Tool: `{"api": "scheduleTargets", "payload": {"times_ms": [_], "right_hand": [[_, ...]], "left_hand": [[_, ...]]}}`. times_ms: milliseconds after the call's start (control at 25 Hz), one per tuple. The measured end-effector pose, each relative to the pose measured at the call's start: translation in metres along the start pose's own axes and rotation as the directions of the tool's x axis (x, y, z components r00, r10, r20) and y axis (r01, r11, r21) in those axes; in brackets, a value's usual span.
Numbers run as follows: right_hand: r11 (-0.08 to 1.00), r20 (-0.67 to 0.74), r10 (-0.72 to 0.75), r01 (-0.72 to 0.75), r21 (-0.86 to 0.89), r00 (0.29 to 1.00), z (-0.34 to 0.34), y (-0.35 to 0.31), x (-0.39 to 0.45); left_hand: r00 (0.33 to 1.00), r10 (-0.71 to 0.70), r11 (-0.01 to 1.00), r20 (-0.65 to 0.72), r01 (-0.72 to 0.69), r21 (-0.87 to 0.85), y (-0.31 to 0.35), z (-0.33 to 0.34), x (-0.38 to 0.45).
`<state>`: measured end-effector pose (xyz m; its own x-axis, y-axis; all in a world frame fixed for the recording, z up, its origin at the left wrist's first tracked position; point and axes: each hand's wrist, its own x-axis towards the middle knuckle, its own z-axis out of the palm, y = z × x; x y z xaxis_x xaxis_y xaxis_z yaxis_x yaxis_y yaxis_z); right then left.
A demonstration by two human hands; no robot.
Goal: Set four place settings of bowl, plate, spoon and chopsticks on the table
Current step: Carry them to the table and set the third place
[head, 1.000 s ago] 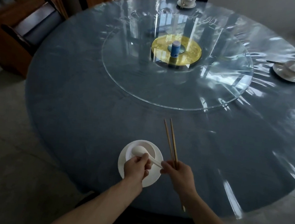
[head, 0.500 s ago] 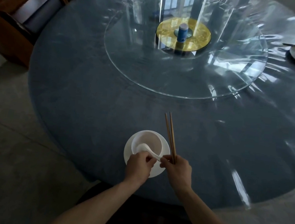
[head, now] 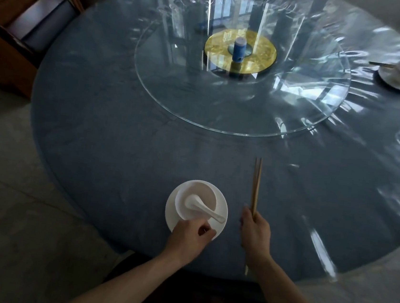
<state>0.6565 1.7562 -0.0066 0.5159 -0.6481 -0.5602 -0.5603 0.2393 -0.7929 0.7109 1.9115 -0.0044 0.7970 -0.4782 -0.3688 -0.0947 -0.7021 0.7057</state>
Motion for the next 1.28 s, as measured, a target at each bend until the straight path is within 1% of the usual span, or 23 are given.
{"api": "scheduleTargets", "payload": {"times_ms": [40, 80, 120, 160, 200, 240, 320, 440, 520, 600, 720, 800, 920, 1000, 1120, 1280], "right_hand": [[0.996, 0.007, 0.056, -0.056, 0.065, 0.998, -0.002, 0.000, 0.004], [0.987, 0.026, 0.105, -0.107, 0.121, 0.994, -0.002, 0.001, 0.007], [0.972, 0.057, 0.152, -0.160, 0.170, 0.987, 0.000, 0.003, 0.010], [0.952, 0.101, 0.196, -0.214, 0.220, 0.975, 0.002, 0.005, 0.011], [0.929, 0.151, 0.230, -0.263, 0.261, 0.961, 0.004, 0.006, 0.011], [0.909, 0.199, 0.255, -0.305, 0.285, 0.946, 0.007, 0.009, 0.010], [0.891, 0.260, 0.288, -0.357, 0.280, 0.922, 0.011, 0.012, 0.006], [0.901, 0.289, 0.315, -0.381, 0.208, 0.904, 0.019, 0.017, -0.005], [0.914, 0.274, 0.304, -0.361, 0.187, 0.912, 0.022, 0.021, -0.009], [0.917, 0.266, 0.297, -0.351, 0.189, 0.917, 0.025, 0.025, -0.008], [0.910, 0.284, 0.310, -0.369, 0.188, 0.907, 0.029, 0.029, -0.005], [0.929, 0.288, 0.288, -0.340, 0.147, 0.913, 0.031, 0.034, -0.004], [0.980, 0.286, 0.195, -0.197, -0.022, 0.938, 0.034, 0.043, -0.007], [0.987, 0.263, 0.141, -0.113, -0.116, 0.955, 0.034, 0.049, -0.007], [0.987, 0.242, 0.108, -0.075, -0.142, 0.964, 0.038, 0.056, -0.007], [0.986, 0.236, 0.104, -0.069, -0.151, 0.966, 0.043, 0.062, -0.007]], "left_hand": [[0.991, 0.026, 1.000, 0.133, -0.027, 0.003, 0.001, 0.002, -0.003], [0.959, 0.047, 0.999, 0.279, -0.048, -0.002, 0.003, 0.005, -0.006], [0.913, 0.059, 0.998, 0.403, -0.063, -0.003, 0.005, 0.008, -0.010], [0.875, 0.065, 0.997, 0.480, -0.081, 0.012, 0.006, 0.012, -0.012], [0.855, 0.067, 0.995, 0.515, -0.099, 0.035, 0.006, 0.016, -0.014], [0.852, 0.063, 0.992, 0.521, -0.109, 0.059, 0.006, 0.020, -0.014], [0.866, 0.060, 0.990, 0.497, -0.115, 0.081, 0.004, 0.025, -0.014], [0.876, 0.065, 0.993, 0.477, -0.104, 0.055, -0.001, 0.029, -0.018], [0.860, 0.030, 0.998, 0.510, 0.000, -0.059, -0.007, 0.030, -0.020], [0.827, -0.009, 0.984, 0.562, 0.109, -0.144, -0.012, 0.026, -0.019], [0.777, -0.018, 0.965, 0.629, 0.178, -0.192, -0.019, 0.021, -0.017], [0.774, -0.034, 0.941, 0.633, 0.238, -0.241, -0.023, 0.023, -0.020], [0.793, -0.073, 0.919, 0.604, 0.289, -0.270, -0.030, 0.026, -0.020], [0.799, -0.070, 0.906, 0.597, 0.301, -0.298, -0.031, 0.027, -0.019], [0.802, -0.099, 0.865, 0.589, 0.362, -0.348, -0.029, 0.026, -0.018], [0.809, -0.163, 0.854, 0.565, 0.402, -0.329, -0.029, 0.031, -0.018]]}}
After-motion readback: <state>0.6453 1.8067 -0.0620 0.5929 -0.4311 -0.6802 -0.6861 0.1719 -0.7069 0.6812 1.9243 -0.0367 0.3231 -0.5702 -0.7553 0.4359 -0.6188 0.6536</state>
